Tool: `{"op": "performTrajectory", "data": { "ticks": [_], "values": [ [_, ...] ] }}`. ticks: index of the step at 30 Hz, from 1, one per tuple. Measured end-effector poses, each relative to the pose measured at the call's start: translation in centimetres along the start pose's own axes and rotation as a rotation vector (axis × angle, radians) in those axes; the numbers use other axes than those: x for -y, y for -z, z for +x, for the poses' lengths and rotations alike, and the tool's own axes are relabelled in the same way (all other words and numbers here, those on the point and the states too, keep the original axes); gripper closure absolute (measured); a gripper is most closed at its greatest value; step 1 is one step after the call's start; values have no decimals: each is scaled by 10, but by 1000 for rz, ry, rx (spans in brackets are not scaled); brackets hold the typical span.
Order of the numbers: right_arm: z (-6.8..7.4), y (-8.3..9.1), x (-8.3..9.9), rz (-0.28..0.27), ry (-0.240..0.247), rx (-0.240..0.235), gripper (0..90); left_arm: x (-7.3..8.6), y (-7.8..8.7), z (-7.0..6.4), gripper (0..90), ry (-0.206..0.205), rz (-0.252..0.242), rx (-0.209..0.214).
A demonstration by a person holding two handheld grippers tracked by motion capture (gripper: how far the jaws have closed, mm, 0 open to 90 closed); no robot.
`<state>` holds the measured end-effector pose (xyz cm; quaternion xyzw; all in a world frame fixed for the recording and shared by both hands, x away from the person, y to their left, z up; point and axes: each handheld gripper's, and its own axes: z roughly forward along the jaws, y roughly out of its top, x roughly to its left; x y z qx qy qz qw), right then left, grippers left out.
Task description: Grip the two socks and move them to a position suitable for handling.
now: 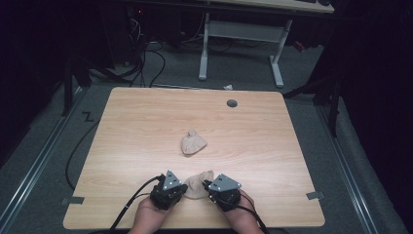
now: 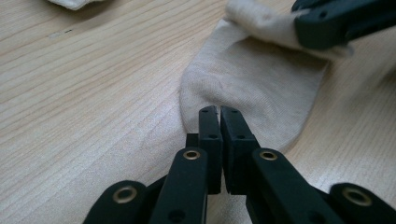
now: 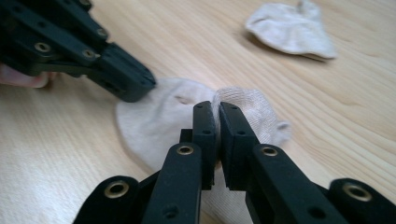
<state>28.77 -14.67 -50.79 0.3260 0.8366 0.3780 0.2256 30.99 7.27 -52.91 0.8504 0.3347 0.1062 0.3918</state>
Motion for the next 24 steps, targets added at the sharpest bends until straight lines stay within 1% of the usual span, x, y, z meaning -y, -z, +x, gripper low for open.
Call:
{"op": "performTrajectory", "data": {
  "ticks": [1,2,3,7,8,9,10,11,12,13,16,17,18,19,20,21,23,24],
  "values": [
    [0,0,0,0,0,0,853,0,0,0,873,0,0,0],
    [-5,4,3,-1,-13,16,852,0,0,0,873,0,1,2],
    [-5,4,3,-1,-13,16,852,0,0,0,873,0,1,2],
    [-16,11,9,-2,-43,52,850,0,0,0,873,-2,-1,-1],
    [-22,14,14,1,-62,69,848,0,0,0,873,-4,0,-1],
    [-22,14,14,1,-62,69,848,0,0,0,873,-4,0,-1],
    [-28,17,18,5,-74,85,847,0,0,0,873,-4,0,-1],
    [-28,17,18,5,-74,85,847,0,0,0,873,-5,1,-1],
    [-36,21,24,11,-97,104,845,0,0,0,873,-7,1,-2],
    [-36,21,24,11,-97,104,845,0,0,0,873,-7,1,-2],
    [-48,25,32,23,-131,122,839,0,0,0,873,-8,2,-2],
    [-53,26,37,40,-145,130,825,0,0,0,873,-9,2,-3],
    [-55,26,40,48,-154,139,806,0,0,0,872,-10,3,-2],
    [-55,26,40,48,-154,139,806,0,0,0,872,-10,3,-2],
    [-59,27,41,53,-166,156,754,0,0,0,872,-11,3,-1],
    [-59,27,41,53,-166,156,754,0,0,0,872,-11,3,-1],
    [-62,29,40,35,-177,175,744,0,0,0,872,-14,3,0],
    [-64,29,39,21,-174,165,776,0,0,0,872,-15,4,1]
  ]
}}
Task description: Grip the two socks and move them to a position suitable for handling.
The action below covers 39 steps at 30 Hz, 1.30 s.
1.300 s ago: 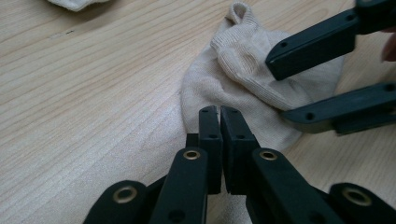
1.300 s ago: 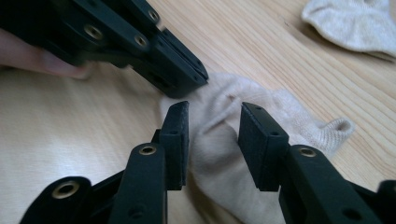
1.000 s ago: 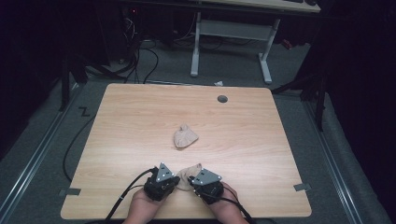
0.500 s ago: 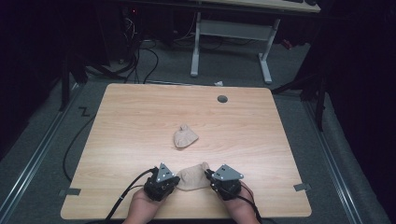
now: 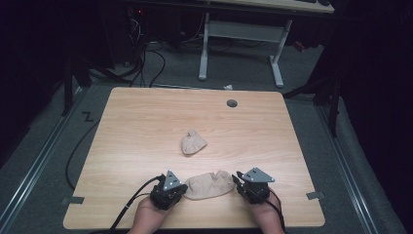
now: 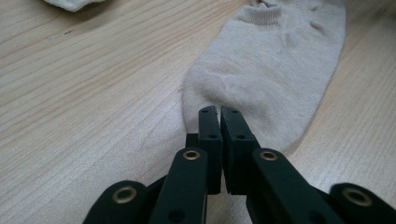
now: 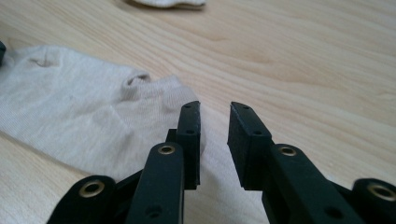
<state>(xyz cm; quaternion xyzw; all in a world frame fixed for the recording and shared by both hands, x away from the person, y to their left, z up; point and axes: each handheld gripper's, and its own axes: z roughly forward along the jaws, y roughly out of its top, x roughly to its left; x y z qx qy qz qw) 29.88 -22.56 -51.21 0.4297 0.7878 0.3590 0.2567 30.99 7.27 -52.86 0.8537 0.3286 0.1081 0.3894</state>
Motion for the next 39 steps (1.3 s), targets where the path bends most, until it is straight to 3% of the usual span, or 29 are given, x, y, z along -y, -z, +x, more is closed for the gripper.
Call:
{"op": "performTrajectory", "data": {
  "ticks": [2,7,15,19,20,21,22,23,25,28,30,31,33,34,35,36,38,39],
  "values": [
    [1,-3,0,6,4,-15,795,0,0,1,871,0,2,4],
    [12,-18,1,80,51,-87,863,2,5,4,869,-9,16,-3],
    [33,-18,1,83,82,-168,861,14,25,11,853,-20,59,-15],
    [43,-17,-1,82,106,-197,838,19,32,17,833,9,60,2],
    [44,-14,-4,58,97,-200,823,19,33,18,793,12,57,7],
    [44,-14,-4,58,97,-200,823,19,35,18,793,8,45,7],
    [42,-11,-6,31,82,-196,818,17,42,19,751,33,2,11],
    [42,-11,-6,31,82,-196,818,17,42,19,723,33,2,11],
    [39,-10,-10,11,66,-190,831,15,50,27,698,32,-33,3],
    [34,-14,-20,-6,68,-178,869,15,63,41,648,72,-94,-23],
    [31,-22,-31,-8,72,-168,885,17,68,52,626,101,-113,-37],
    [27,-35,-44,1,69,-152,888,19,71,60,593,120,-125,-64],
    [25,-42,-49,5,64,-148,890,20,73,65,579,126,-129,-87],
    [20,-61,-68,12,56,-131,889,22,74,71,559,149,-136,-97],
    [20,-61,-68,12,56,-131,889,22,74,71,546,149,-136,-97],
    [17,-80,-84,22,43,-121,889,22,74,74,537,167,-142,-91],
    [16,-99,-98,36,35,-110,888,22,74,74,528,166,-148,-92],
    [16,-99,-98,36,35,-110,888,22,74,74,525,166,-148,-92]
  ]
}}
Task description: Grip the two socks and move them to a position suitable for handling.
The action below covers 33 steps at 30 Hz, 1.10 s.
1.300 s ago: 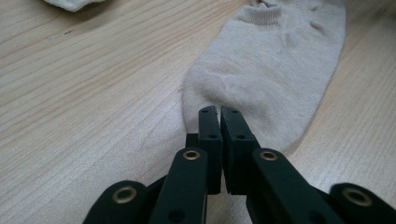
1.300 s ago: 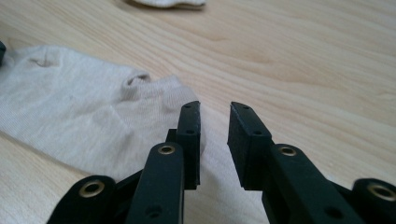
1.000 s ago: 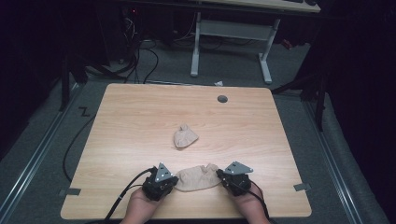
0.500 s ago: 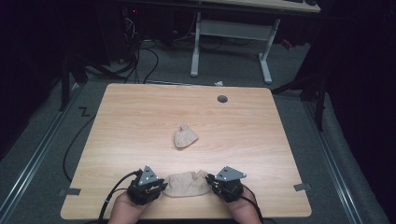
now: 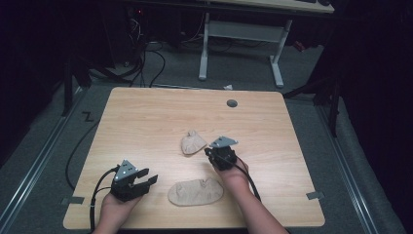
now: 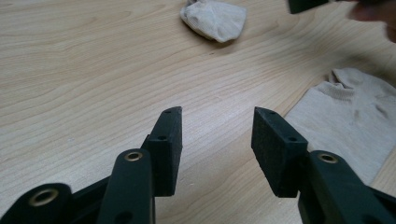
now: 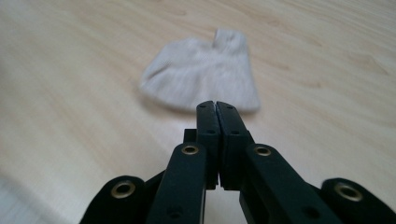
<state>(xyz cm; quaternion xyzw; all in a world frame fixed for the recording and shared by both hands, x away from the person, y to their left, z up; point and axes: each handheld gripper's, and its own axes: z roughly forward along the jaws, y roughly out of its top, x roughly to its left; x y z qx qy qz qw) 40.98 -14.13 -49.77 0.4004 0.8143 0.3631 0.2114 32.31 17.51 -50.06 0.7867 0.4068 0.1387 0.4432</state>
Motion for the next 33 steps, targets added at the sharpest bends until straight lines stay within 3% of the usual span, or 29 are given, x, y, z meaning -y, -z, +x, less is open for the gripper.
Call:
{"op": "performTrajectory", "data": {
  "ticks": [3,4,7,13,17,25,27,33],
  "values": [
    [-8,-33,-21,40,-8,15,885,0,2,-1,518,-5,-5,6],
    [-8,-33,-21,40,-8,15,885,0,2,-1,518,-7,-6,8],
    [-13,-59,-31,85,-11,42,885,1,3,0,517,-9,-6,14],
    [-17,-73,-30,125,-1,53,887,2,6,0,517,-1,-10,23],
    [-12,-60,-20,138,27,59,886,2,3,-2,517,-11,2,29],
    [-10,-22,14,119,9,56,886,1,-3,-8,517,-34,18,44],
    [-9,-2,30,118,8,74,882,1,-5,-11,517,-44,24,50],
    [-7,18,50,95,1,108,868,1,-8,-15,515,-49,29,63]
  ]
}}
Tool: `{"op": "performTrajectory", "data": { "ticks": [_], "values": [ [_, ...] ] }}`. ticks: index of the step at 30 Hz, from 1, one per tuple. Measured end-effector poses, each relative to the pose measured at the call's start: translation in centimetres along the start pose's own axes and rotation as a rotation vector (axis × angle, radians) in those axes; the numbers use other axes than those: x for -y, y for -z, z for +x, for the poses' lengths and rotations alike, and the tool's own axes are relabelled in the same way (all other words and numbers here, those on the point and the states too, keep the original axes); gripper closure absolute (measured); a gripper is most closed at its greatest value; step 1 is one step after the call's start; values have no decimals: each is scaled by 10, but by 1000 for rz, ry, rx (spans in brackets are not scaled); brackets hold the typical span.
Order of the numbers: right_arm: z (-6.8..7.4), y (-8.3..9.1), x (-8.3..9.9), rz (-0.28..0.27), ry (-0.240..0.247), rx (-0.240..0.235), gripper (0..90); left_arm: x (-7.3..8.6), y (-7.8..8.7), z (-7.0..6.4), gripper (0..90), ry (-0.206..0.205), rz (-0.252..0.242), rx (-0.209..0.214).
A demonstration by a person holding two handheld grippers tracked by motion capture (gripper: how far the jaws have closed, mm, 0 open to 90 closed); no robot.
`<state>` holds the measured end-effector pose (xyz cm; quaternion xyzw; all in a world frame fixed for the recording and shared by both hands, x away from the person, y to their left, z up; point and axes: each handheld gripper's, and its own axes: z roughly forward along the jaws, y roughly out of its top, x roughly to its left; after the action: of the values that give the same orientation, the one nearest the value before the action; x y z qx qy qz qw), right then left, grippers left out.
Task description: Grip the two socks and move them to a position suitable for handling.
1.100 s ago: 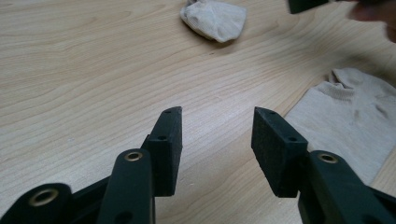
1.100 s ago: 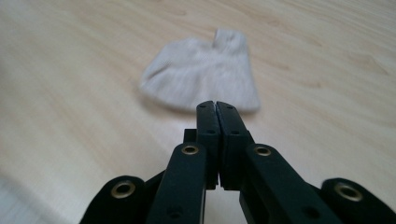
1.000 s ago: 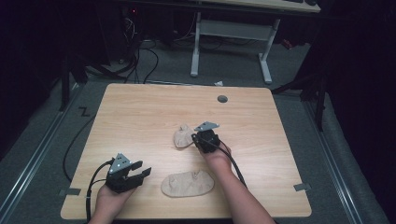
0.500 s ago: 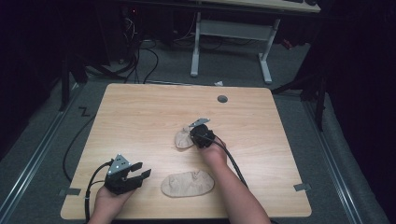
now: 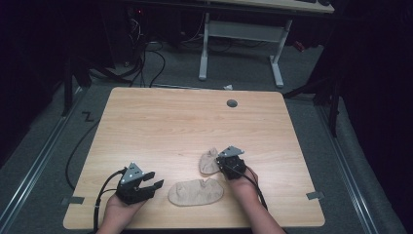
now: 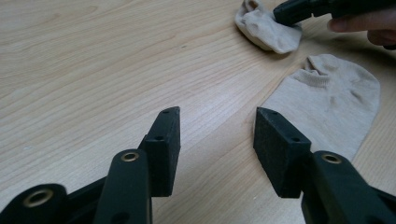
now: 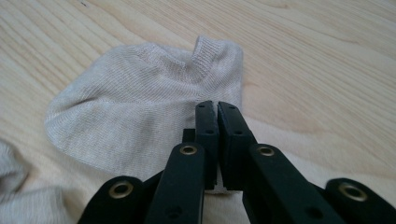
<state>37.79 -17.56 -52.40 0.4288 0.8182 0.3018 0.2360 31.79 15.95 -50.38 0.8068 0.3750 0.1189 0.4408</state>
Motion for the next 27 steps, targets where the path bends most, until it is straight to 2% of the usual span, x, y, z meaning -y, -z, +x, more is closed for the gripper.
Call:
{"op": "performTrajectory", "data": {
  "ticks": [5,7,8,10,11,12,13,14,16,18,21,22,27],
  "values": [
    [-1,3,1,-22,-3,-5,815,0,-2,-1,512,-3,-5,4],
    [2,12,-2,-76,-8,-29,802,0,-4,-1,511,-4,0,5],
    [2,12,-2,-76,-8,-29,802,0,-4,-1,511,-4,0,5],
    [13,25,-5,-126,15,-72,777,0,-6,-3,511,-11,4,10],
    [13,25,-5,-126,15,-72,777,0,-6,-3,511,-11,4,10],
    [22,29,-5,-136,26,-98,750,0,-7,-3,510,-12,6,11],
    [22,29,-5,-136,26,-98,750,-1,-7,-3,510,-9,2,10],
    [33,29,-5,-133,55,-132,707,-1,-7,-3,510,-8,3,12],
    [37,27,-5,-126,70,-148,688,-1,-7,-3,510,-8,5,11],
    [45,21,-6,-101,102,-156,624,-1,-7,-3,509,-5,3,8],
    [47,17,-6,-88,114,-137,582,-1,-7,-3,509,-5,2,8],
    [48,15,-6,-83,122,-107,561,-1,-7,-3,508,-4,2,10],
    [45,10,-5,-54,111,-109,560,-1,-7,-4,508,-7,0,11]
  ]
}}
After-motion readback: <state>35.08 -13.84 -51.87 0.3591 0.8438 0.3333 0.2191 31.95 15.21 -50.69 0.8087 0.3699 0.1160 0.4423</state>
